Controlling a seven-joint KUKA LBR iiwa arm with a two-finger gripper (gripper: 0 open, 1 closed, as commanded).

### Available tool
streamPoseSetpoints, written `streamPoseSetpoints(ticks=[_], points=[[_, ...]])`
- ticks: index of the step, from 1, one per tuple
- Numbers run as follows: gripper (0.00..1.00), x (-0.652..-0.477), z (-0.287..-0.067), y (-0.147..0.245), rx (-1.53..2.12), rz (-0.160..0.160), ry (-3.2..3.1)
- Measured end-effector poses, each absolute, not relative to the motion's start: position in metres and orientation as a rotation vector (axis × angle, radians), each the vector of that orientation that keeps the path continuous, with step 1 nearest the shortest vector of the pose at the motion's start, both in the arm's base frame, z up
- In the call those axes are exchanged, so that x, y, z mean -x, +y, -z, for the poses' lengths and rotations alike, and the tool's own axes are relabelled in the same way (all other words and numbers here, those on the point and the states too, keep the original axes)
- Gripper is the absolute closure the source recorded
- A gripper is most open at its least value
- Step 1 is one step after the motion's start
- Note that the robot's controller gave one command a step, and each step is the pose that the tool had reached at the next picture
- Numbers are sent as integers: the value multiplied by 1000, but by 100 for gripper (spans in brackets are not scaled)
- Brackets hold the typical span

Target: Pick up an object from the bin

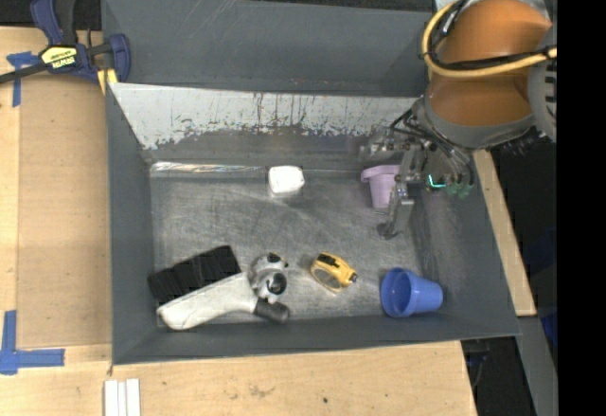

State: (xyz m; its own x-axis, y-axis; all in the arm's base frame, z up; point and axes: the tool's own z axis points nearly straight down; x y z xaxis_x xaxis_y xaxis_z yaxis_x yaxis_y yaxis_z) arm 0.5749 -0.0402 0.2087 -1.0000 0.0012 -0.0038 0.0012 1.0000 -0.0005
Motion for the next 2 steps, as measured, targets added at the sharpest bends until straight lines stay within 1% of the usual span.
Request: streamPoseSetpoints(ticks=[1, 2], points=[[0, -577, -176, -27, 83, 3, 3129], [0, -565, -176, 9, 380, -1, 3126]])
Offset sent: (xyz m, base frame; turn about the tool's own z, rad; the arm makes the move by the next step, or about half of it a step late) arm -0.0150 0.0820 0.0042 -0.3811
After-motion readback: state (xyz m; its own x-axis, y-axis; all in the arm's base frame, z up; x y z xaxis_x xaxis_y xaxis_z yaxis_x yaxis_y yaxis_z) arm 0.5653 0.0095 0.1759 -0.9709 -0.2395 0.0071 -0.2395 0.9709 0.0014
